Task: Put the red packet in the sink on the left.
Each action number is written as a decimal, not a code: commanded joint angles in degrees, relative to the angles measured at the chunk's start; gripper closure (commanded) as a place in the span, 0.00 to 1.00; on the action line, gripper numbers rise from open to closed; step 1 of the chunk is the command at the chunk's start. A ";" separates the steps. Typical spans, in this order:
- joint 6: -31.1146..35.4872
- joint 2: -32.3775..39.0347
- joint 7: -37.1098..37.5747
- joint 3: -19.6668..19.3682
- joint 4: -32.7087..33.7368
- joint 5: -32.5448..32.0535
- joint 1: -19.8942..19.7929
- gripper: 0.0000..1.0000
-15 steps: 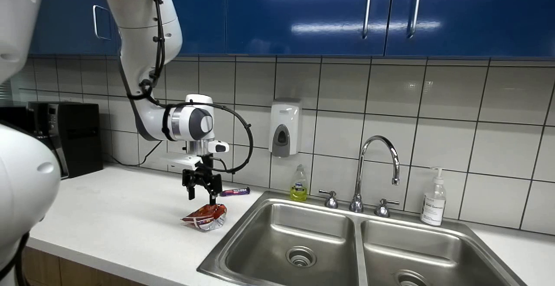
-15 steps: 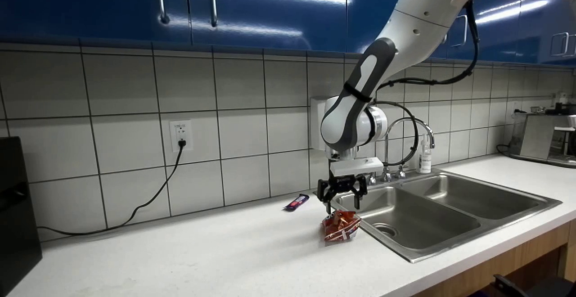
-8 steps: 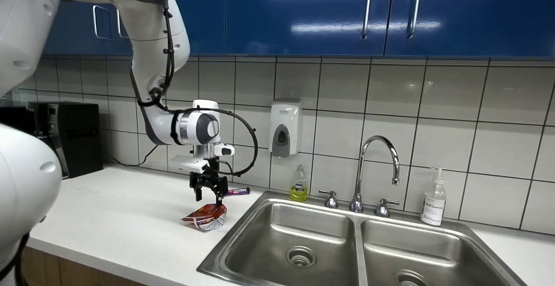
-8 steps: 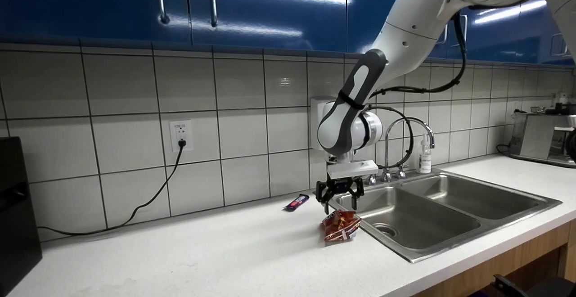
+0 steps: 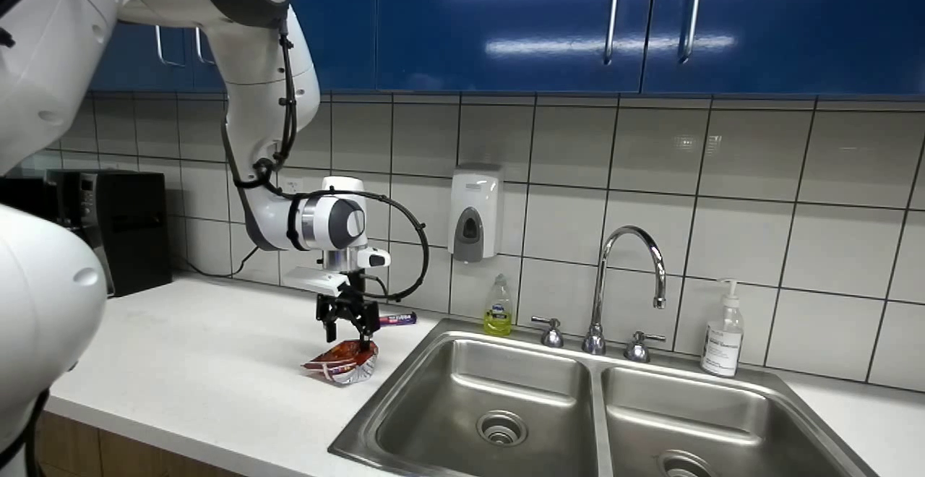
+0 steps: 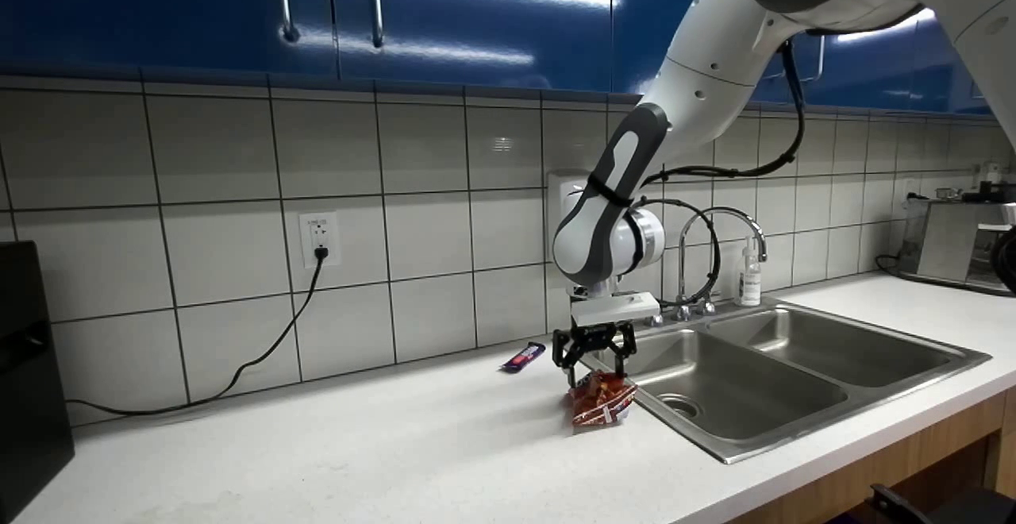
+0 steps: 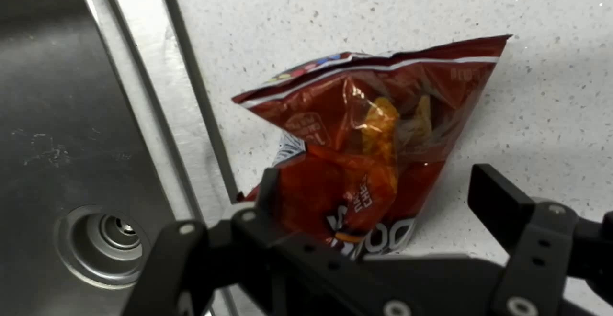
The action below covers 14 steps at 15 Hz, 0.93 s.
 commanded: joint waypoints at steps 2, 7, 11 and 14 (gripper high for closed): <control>-0.24 1.64 0.73 -1.29 2.07 0.36 1.45 0.00; -0.44 2.26 0.49 -1.51 2.56 0.45 1.52 0.26; -0.50 2.47 0.39 -1.73 2.74 0.45 1.58 0.58; -0.54 2.38 0.42 -1.91 2.69 0.33 1.61 0.82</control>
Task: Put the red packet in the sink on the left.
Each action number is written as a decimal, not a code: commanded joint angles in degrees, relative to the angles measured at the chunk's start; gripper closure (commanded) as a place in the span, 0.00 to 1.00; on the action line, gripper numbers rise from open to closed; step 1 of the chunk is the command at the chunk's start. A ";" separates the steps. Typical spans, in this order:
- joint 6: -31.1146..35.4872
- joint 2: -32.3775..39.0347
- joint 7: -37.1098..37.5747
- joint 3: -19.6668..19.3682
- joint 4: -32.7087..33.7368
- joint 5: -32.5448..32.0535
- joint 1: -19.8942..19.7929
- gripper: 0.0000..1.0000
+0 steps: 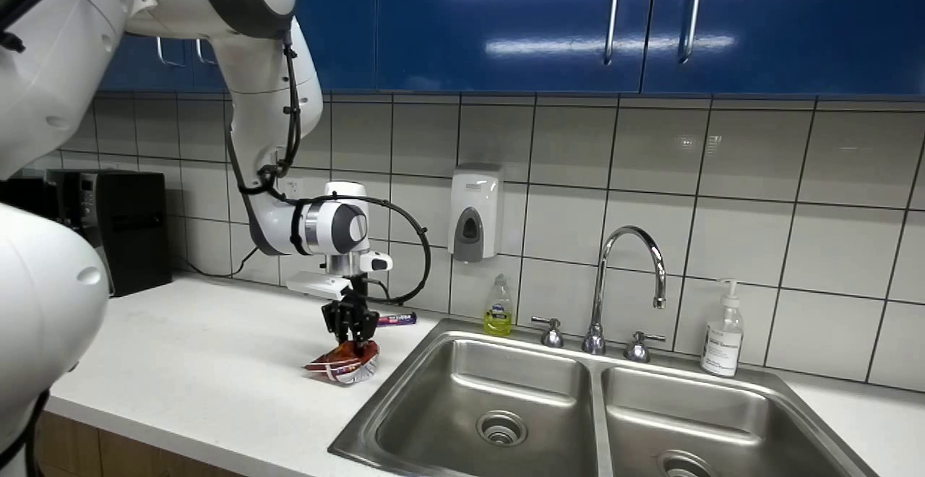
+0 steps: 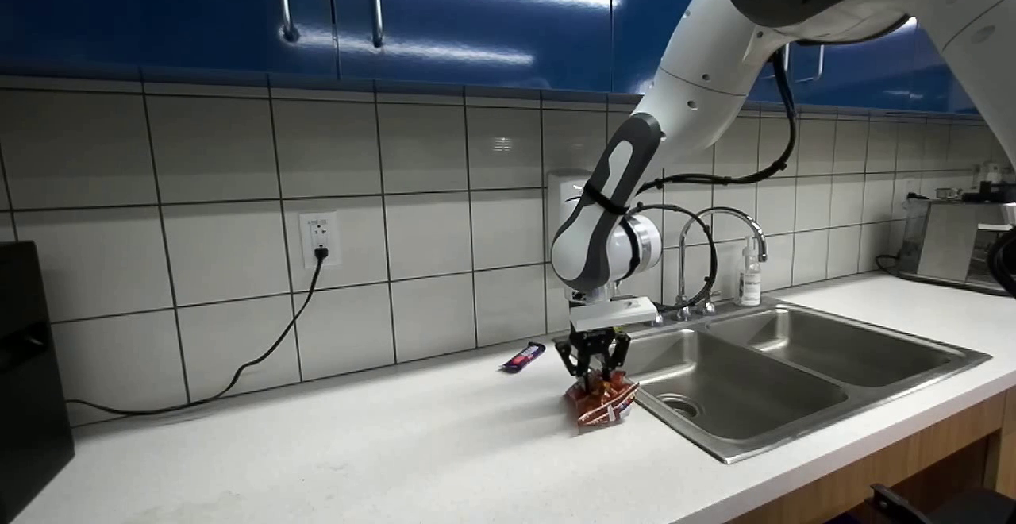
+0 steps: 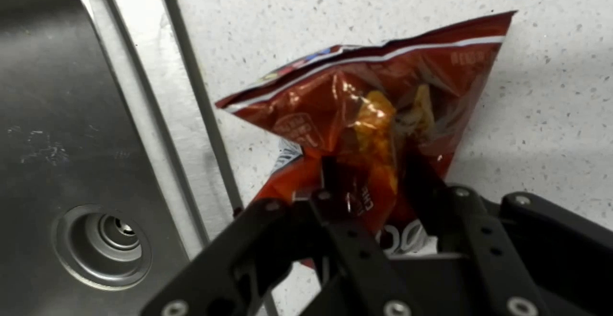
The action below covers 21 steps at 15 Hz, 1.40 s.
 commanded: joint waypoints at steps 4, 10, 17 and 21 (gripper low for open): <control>-0.51 0.14 0.39 -0.94 0.93 0.33 0.71 1.00; -0.55 -0.12 0.29 -1.04 1.03 0.43 0.56 1.00; -0.67 -5.18 -0.03 -0.19 -0.67 1.64 0.43 1.00; -0.41 -7.60 -0.31 0.22 -1.33 2.94 -0.17 1.00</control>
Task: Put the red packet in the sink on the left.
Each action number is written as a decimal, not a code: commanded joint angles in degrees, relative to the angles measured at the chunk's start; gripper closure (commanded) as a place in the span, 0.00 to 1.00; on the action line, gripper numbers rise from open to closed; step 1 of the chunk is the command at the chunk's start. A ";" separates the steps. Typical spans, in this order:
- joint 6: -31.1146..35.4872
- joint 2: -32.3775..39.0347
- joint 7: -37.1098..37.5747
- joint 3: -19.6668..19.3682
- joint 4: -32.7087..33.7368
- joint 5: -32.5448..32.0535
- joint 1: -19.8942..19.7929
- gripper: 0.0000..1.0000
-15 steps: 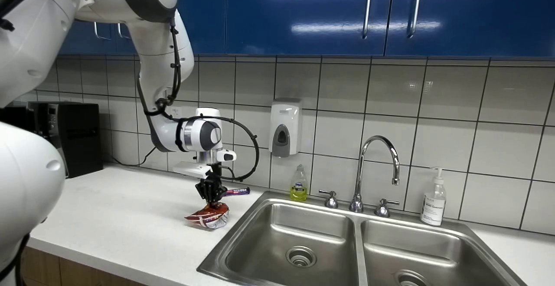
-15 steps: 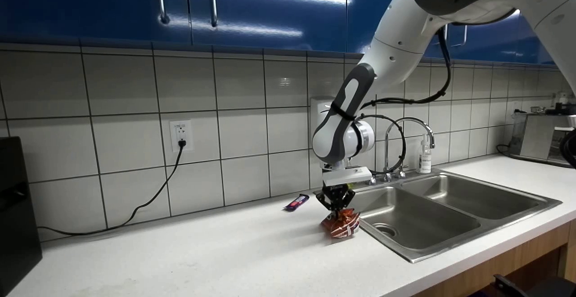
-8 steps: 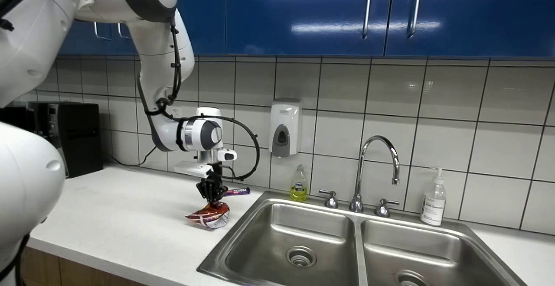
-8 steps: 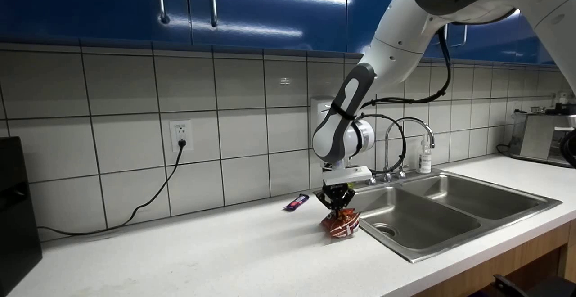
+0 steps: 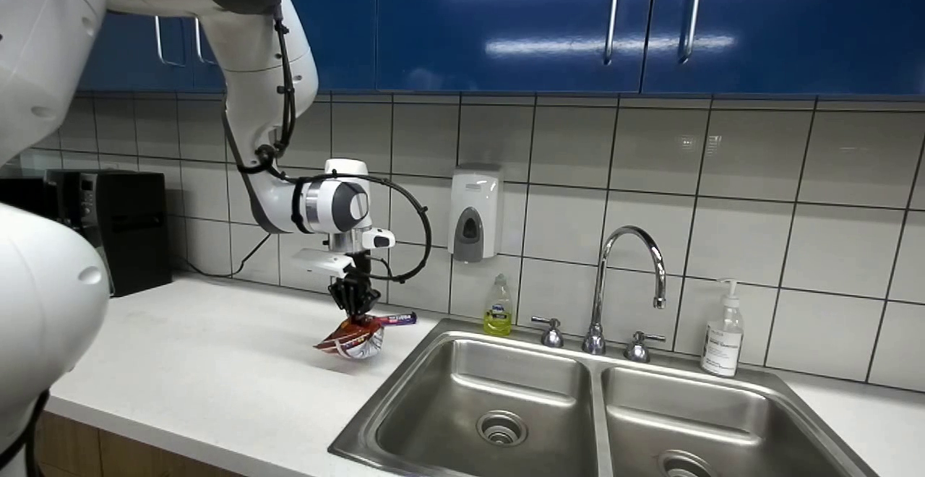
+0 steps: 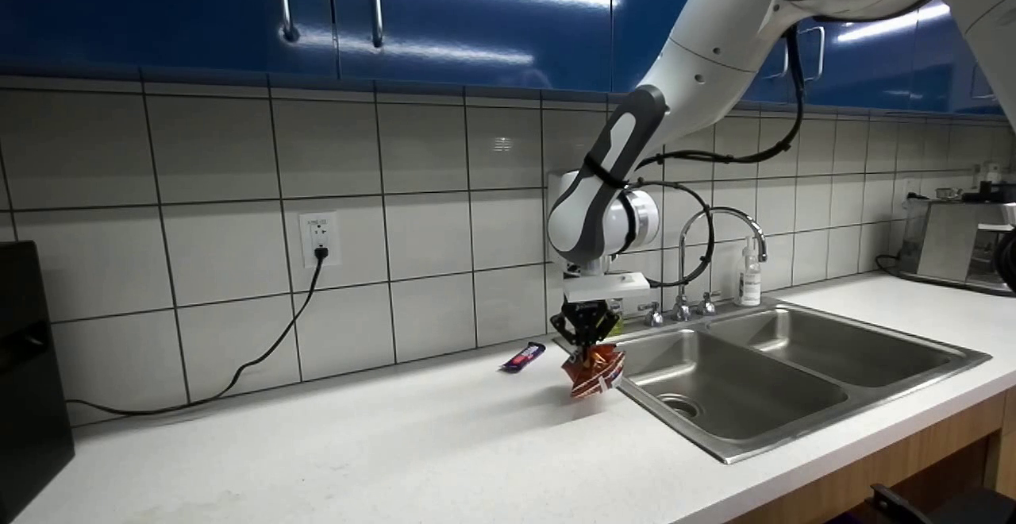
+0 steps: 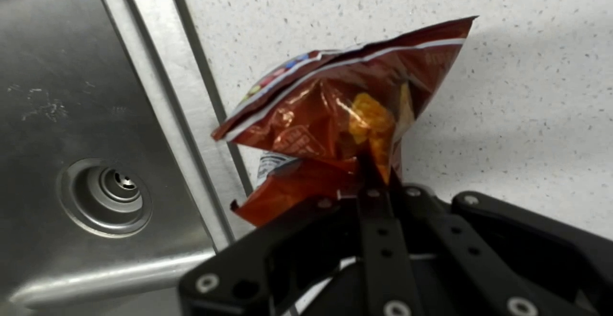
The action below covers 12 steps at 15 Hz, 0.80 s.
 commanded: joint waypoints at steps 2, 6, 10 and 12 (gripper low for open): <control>0.19 -3.99 -0.75 0.58 -2.48 3.03 -1.19 1.00; 2.47 -5.38 -2.06 0.30 -4.38 7.27 -3.83 1.00; 5.70 -7.05 -4.17 -0.62 -6.80 11.95 -8.02 1.00; 7.28 -7.88 -5.86 -1.15 -8.00 14.20 -10.44 1.00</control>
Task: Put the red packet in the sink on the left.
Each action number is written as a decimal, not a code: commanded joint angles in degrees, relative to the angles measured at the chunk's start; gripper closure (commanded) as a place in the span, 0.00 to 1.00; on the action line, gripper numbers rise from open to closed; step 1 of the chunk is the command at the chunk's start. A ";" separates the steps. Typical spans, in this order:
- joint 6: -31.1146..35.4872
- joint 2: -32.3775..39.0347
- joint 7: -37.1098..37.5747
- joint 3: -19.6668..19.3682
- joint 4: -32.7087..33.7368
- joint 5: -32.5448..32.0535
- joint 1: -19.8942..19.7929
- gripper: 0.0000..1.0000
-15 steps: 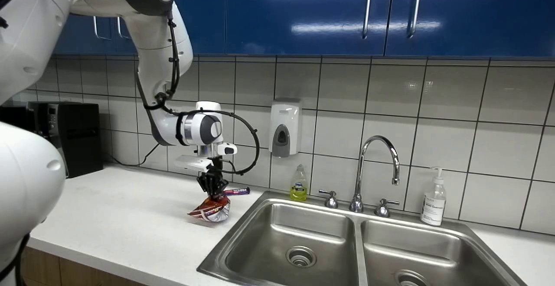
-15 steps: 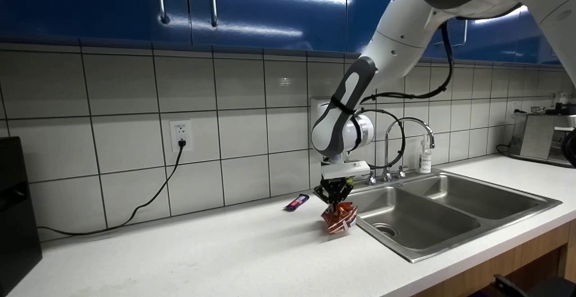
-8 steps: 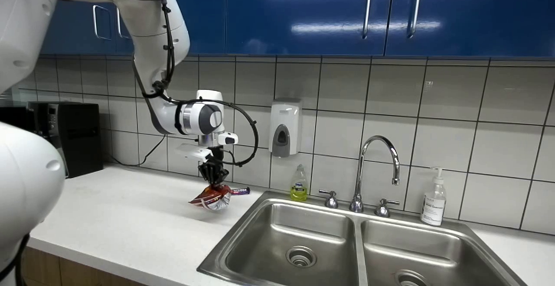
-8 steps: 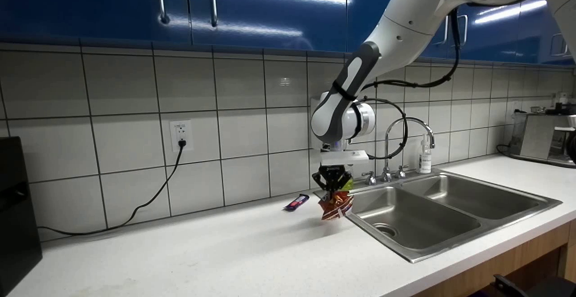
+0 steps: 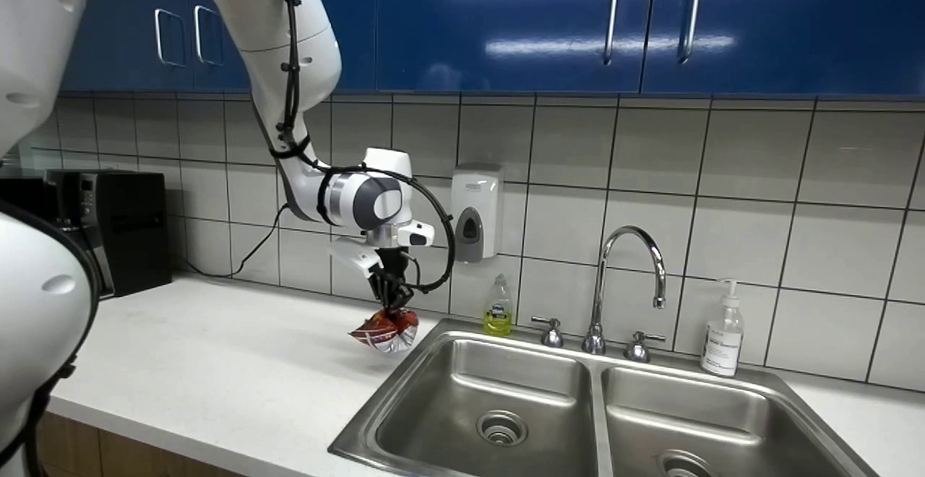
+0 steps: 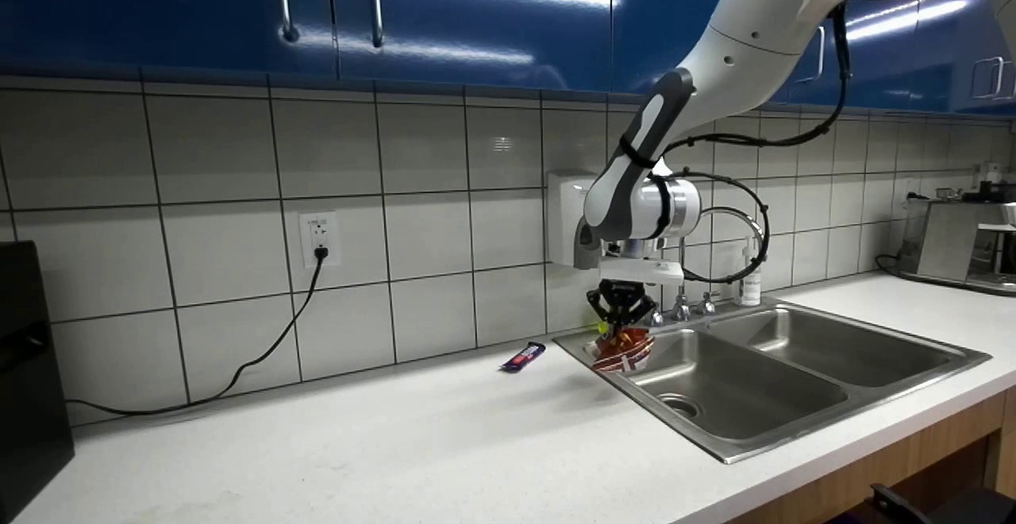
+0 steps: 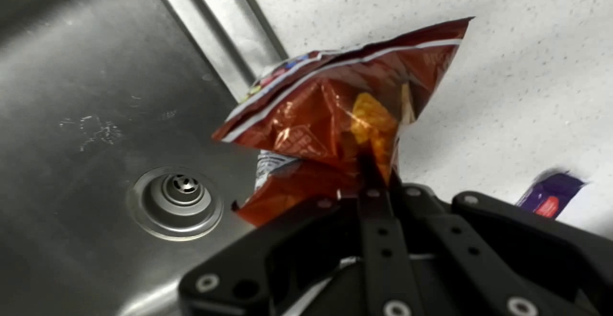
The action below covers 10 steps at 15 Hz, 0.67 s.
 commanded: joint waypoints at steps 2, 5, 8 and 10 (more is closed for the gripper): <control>3.47 -3.70 -4.86 -0.74 -4.32 5.11 -5.53 1.00; 4.93 -4.02 -7.02 -1.97 -5.41 7.17 -8.51 1.00; 6.68 -3.20 -9.12 -2.68 -5.78 9.11 -11.28 1.00; 8.28 -2.67 -11.49 -2.34 -6.17 11.36 -13.34 1.00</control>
